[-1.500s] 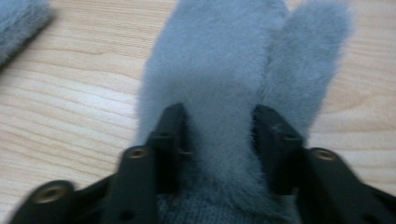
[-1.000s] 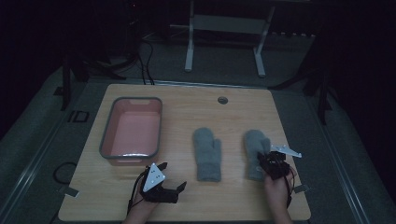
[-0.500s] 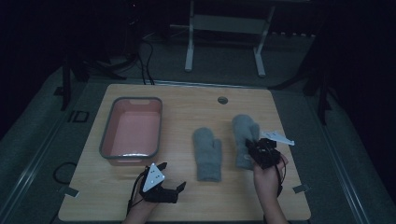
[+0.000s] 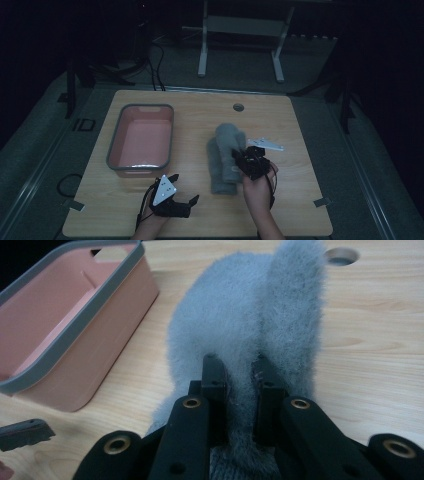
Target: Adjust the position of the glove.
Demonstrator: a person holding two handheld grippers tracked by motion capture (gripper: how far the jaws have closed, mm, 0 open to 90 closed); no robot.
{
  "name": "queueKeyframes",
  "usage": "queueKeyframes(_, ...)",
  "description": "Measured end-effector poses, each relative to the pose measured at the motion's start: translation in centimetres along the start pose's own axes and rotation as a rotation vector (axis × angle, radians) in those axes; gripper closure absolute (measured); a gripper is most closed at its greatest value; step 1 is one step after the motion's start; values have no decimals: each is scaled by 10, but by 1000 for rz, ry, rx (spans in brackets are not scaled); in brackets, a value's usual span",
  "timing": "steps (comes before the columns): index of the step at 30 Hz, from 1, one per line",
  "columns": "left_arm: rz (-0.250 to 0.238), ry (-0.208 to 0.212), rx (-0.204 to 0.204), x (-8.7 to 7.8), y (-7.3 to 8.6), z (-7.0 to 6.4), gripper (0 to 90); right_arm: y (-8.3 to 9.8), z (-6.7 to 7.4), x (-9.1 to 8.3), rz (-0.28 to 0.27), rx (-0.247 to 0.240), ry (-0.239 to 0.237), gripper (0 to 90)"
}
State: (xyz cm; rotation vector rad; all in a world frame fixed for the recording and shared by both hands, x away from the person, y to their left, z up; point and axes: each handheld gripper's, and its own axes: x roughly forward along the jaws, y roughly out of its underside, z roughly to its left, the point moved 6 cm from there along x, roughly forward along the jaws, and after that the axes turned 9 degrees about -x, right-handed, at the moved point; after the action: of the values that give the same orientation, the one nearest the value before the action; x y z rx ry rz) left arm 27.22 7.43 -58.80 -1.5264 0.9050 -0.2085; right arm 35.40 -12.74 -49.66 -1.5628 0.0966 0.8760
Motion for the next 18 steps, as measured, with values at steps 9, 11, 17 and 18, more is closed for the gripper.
queueKeyframes(9, -3, 6, -4, -1, 0, 0, 23, 16, 20, 24, 47, -9, -16, 803)
queueKeyframes(11, -3, 7, -4, -1, 0, -1, 23, 23, 21, 30, 63, -13, -9, 801)
queueKeyframes(17, -4, 9, -6, -1, 0, -1, 23, 44, 23, 49, 115, -6, -12, 782)
queueKeyframes(18, -4, 9, -6, -1, 0, -1, 23, 46, 23, 51, 119, -3, -14, 779)
